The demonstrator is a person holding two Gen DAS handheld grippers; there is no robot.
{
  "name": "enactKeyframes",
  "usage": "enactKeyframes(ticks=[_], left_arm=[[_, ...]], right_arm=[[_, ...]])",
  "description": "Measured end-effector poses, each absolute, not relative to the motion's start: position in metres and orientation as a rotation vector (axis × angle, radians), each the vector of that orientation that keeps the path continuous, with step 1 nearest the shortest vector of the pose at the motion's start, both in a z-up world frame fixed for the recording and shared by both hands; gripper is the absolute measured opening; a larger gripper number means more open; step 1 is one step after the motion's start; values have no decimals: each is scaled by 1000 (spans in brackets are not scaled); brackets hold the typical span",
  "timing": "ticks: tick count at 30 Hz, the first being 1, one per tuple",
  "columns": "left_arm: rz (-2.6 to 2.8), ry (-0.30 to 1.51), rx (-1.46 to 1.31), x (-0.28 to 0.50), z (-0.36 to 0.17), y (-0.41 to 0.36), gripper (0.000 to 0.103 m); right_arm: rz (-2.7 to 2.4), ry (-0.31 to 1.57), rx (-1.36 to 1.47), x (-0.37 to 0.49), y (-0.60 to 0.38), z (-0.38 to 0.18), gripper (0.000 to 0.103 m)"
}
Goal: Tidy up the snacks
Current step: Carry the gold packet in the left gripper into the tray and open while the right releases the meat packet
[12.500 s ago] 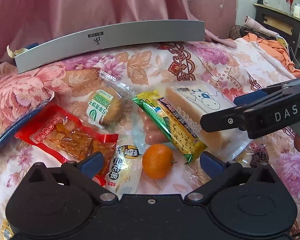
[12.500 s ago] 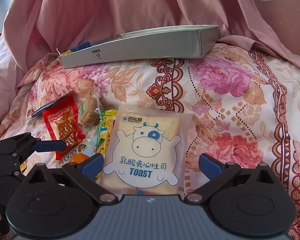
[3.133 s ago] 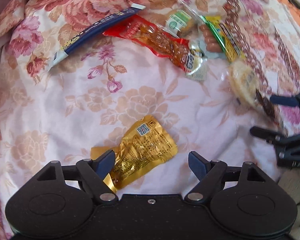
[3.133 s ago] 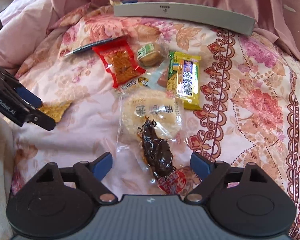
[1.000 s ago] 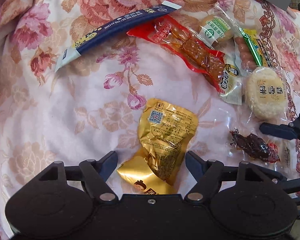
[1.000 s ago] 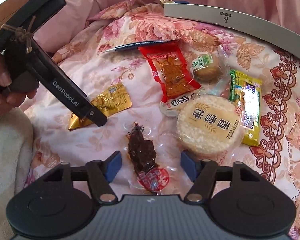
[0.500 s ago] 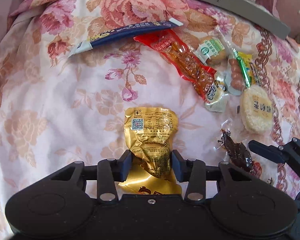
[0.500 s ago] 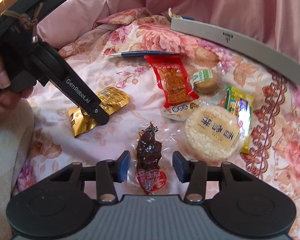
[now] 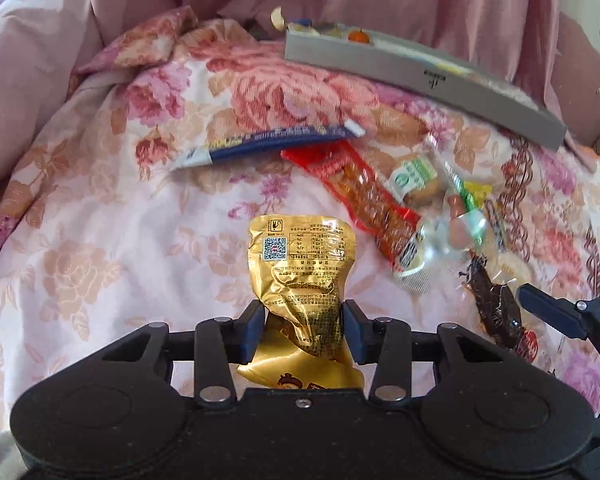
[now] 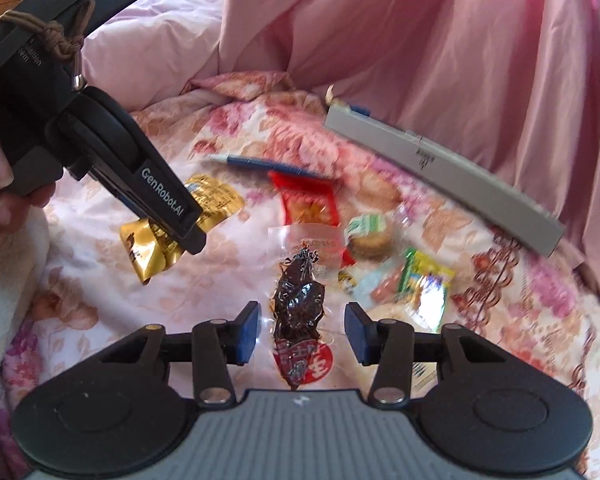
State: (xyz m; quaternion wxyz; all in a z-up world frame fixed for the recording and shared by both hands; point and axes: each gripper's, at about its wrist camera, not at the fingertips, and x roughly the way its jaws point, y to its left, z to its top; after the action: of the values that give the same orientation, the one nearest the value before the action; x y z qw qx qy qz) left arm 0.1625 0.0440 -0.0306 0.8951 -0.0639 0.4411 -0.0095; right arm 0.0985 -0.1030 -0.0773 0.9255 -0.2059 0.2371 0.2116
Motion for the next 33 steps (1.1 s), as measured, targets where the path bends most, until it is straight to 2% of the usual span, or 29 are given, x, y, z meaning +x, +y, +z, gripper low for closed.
enactKeyframes(ticks=[12,21,33], left_arm=[[-6,659,-180,221,29,-7,44],[9,597,-260,301,63,-23,45],[-14,606,-256,386,50,-57,45]], right_arm=[[271,213,-376,146,-141,-34,50],[165,75,-321,221,-173,-5,51],[89,109,-224,297,-214,-4,51]])
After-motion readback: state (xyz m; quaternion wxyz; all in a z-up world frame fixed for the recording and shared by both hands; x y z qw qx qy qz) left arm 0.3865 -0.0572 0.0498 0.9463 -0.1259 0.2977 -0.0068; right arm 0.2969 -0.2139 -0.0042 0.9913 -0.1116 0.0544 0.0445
